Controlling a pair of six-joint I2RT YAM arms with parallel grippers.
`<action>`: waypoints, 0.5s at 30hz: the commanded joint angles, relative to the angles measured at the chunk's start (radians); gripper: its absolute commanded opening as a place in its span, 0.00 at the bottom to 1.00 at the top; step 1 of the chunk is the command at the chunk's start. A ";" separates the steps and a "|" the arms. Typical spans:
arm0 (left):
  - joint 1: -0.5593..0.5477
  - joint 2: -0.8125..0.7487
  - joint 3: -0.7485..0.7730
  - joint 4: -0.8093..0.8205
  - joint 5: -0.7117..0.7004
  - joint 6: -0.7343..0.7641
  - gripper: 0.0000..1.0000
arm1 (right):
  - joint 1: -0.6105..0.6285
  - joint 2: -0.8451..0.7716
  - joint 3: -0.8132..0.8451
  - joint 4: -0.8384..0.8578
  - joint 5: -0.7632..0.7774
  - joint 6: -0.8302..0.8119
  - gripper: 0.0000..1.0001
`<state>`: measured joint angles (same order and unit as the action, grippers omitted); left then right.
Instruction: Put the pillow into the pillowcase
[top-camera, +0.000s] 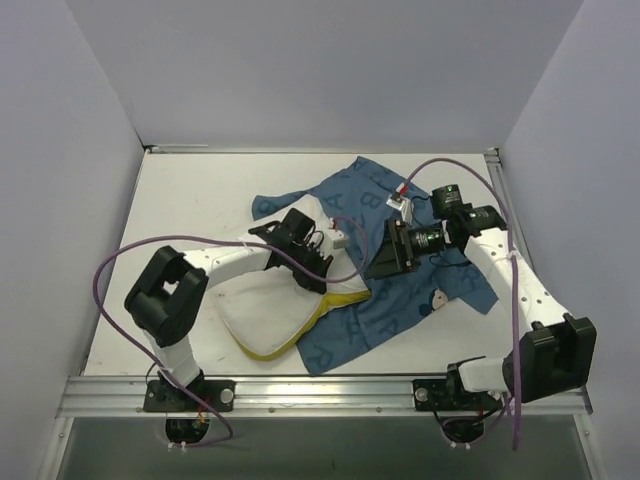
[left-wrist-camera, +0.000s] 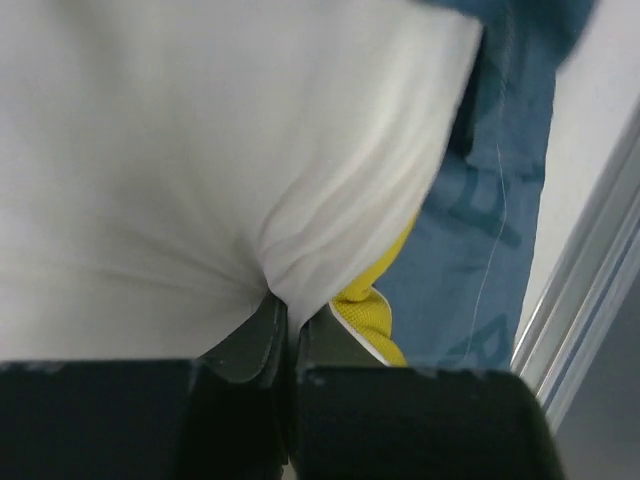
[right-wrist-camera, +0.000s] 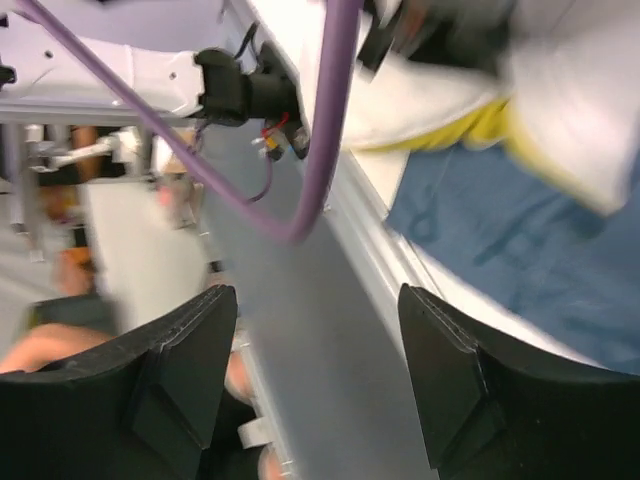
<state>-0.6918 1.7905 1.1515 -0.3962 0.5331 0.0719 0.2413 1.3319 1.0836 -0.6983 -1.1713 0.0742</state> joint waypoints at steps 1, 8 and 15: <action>-0.101 -0.167 -0.081 -0.218 0.123 0.262 0.04 | -0.028 0.013 0.200 -0.274 0.141 -0.217 0.65; -0.144 -0.408 -0.073 -0.365 0.075 0.391 0.69 | -0.011 0.127 0.306 -0.044 0.485 -0.188 0.64; 0.228 -0.425 0.091 -0.432 0.105 0.330 0.83 | 0.096 0.407 0.599 -0.012 0.625 -0.244 0.67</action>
<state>-0.5846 1.3754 1.1885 -0.7666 0.6079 0.3820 0.2977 1.6718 1.5494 -0.7399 -0.6403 -0.1261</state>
